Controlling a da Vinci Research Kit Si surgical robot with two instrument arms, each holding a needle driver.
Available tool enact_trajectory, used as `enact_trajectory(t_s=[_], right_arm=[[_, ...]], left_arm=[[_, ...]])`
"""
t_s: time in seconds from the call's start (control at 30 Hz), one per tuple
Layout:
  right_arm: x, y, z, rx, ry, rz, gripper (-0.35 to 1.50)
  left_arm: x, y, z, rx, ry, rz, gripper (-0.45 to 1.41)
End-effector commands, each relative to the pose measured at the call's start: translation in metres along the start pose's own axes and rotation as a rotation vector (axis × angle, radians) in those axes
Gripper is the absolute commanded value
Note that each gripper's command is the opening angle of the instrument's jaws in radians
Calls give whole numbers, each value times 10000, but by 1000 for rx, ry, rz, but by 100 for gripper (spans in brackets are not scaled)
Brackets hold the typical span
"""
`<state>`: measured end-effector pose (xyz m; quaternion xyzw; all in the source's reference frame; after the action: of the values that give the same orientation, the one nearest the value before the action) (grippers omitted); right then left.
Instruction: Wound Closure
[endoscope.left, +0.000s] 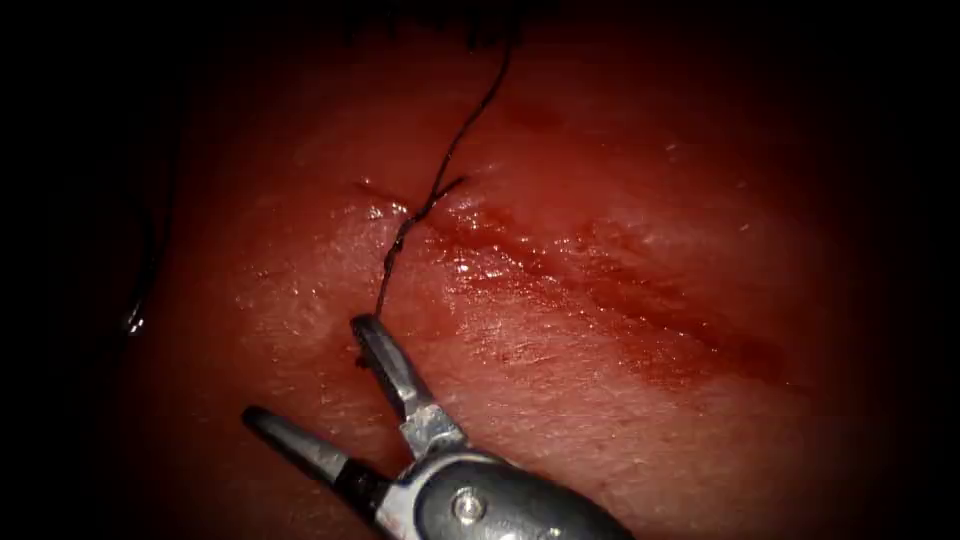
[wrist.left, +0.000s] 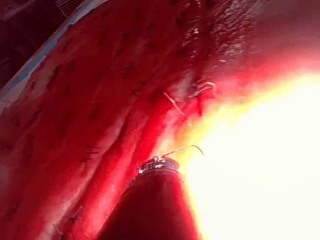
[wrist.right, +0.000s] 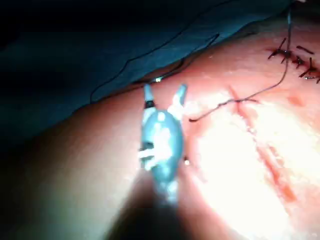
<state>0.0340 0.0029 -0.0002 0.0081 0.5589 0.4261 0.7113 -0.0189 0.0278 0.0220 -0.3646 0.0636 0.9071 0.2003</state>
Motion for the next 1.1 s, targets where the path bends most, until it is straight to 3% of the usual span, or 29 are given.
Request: enact_trajectory(t_s=[0.03,0.4,0.53,0.9,0.93,1.07,1.1], right_arm=[[-4,15,9,52,-9,3,-35],[-7,85,41,119,-19,-6,-35],[-11,106,61,129,-14,-11,-35],[-32,139,98,188,59,51,-35],[-34,147,101,224,110,65,-35],[-35,159,108,328,182,91,-35],[-36,162,110,397,199,121,-35]], left_arm=[[-4,10,-8,0,3,9,-45],[-33,59,-63,1,-3,19,-45],[-48,89,-69,4,12,17,-45],[-77,128,-71,-15,26,-16,-45],[-78,132,-69,-17,29,-20,-45],[-81,138,-61,-23,34,-20,-45],[-84,140,-56,-27,33,-22,-45]])
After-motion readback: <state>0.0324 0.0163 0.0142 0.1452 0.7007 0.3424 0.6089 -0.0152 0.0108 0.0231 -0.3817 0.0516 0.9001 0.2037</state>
